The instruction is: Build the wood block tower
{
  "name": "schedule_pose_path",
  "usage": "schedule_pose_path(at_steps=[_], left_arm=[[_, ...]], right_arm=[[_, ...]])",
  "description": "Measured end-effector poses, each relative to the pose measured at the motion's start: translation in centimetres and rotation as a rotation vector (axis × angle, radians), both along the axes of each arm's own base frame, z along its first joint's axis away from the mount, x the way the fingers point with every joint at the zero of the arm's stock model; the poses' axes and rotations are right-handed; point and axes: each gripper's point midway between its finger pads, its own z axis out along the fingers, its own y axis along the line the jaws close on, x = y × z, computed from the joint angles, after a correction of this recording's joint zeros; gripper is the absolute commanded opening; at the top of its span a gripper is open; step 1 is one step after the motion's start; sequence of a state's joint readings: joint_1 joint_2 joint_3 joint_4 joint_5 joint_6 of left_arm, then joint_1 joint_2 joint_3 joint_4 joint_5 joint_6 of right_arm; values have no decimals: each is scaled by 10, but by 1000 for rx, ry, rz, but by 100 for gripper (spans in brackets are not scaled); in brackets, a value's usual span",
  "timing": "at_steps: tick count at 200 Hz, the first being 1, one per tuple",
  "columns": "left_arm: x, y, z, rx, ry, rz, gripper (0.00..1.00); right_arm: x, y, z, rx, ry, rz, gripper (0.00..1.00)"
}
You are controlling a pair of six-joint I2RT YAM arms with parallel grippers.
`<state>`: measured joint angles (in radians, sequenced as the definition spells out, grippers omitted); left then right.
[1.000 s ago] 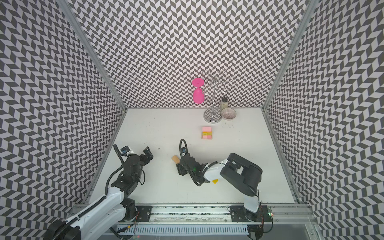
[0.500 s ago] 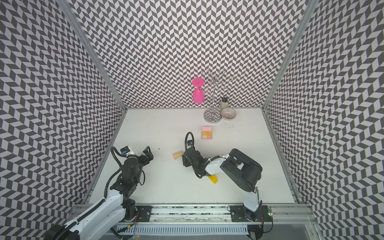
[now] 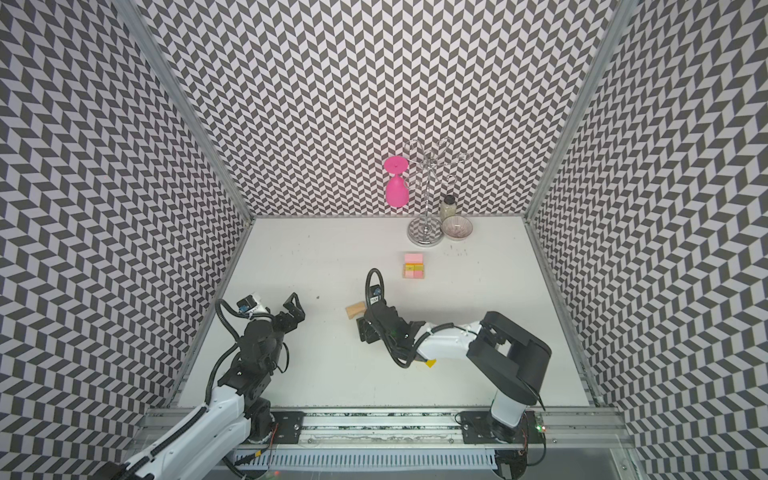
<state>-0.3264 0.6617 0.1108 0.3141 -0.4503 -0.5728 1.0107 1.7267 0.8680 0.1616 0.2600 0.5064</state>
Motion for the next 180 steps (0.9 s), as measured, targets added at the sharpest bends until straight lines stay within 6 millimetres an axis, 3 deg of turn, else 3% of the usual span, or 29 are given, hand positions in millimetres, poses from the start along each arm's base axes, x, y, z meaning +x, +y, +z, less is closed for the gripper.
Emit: schedule_pose_path(at_steps=[23,116,180], left_arm=[[-3,1,2,-7,-20,0,100],[-5,2,2,-10,-30,0,100],[-5,2,2,-10,-30,1,100]], right_arm=[[7,17,-5,-7,21,-27,100],[31,36,-42,-153,37,-82,96],[40,35,-45,-216,3,-89,80]])
